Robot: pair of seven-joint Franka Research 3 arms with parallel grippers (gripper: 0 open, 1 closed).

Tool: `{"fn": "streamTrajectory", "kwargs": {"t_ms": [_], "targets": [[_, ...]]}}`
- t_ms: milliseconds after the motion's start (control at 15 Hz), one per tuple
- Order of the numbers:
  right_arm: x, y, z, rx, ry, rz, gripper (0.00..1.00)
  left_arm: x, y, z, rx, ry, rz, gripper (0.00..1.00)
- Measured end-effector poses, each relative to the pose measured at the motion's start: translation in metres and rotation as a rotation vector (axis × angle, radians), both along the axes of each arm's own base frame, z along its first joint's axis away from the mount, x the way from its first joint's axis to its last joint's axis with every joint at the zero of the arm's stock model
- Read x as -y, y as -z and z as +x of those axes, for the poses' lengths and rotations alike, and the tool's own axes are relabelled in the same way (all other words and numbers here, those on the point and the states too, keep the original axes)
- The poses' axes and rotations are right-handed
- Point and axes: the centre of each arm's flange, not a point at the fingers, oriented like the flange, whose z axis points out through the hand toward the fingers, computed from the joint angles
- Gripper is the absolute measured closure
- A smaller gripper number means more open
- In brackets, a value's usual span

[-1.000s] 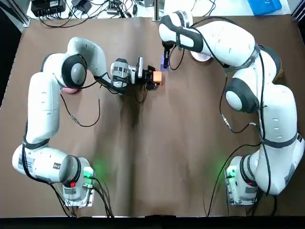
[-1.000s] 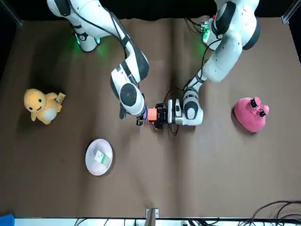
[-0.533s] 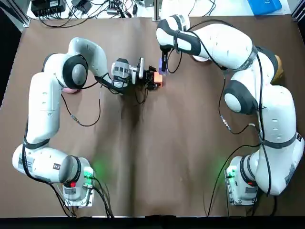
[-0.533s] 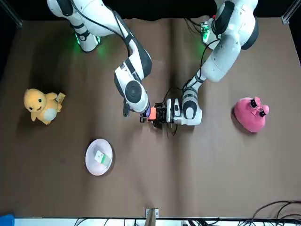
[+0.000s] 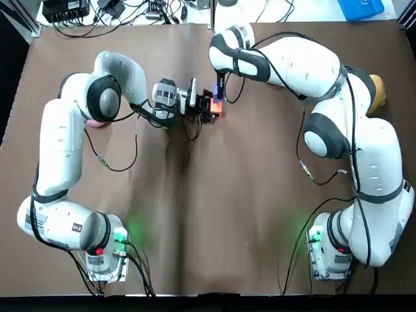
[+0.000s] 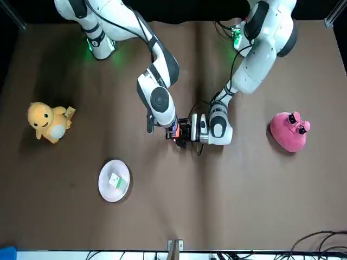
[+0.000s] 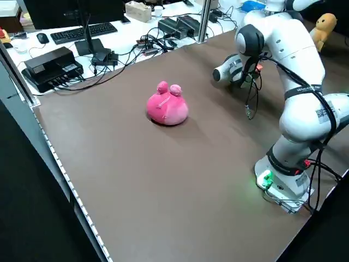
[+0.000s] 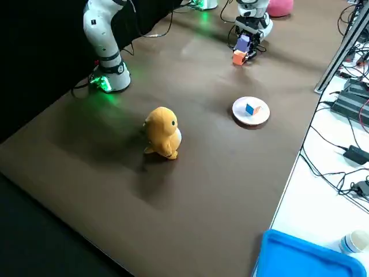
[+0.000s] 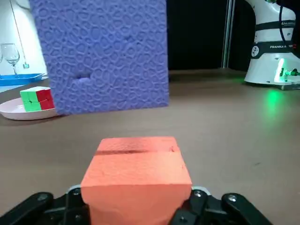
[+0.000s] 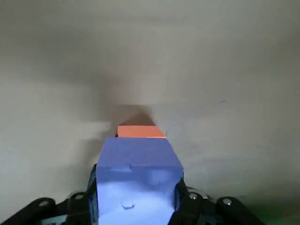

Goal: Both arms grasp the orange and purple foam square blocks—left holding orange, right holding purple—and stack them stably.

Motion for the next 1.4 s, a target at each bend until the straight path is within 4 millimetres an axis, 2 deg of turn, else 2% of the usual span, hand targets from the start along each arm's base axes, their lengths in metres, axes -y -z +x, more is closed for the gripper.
{"fn": "streamTrajectory", "kwargs": {"t_ms": [267, 733, 1400], "targets": [[-0.002, 0.004, -0.003, -0.003, -0.018, -0.001, 0.44, 0.0, 0.0, 0.0, 0.0, 0.0, -0.001, 0.4], [-0.012, 0.012, -0.009, 0.025, -0.029, 0.018, 0.44, 0.0, 0.0, 0.0, -0.001, 0.0, -0.001, 0.4], [-0.01, 0.032, -0.01, 0.008, -0.027, -0.001, 0.44, 0.0, 0.0, 0.0, -0.001, 0.0, -0.002, 0.4]]}}
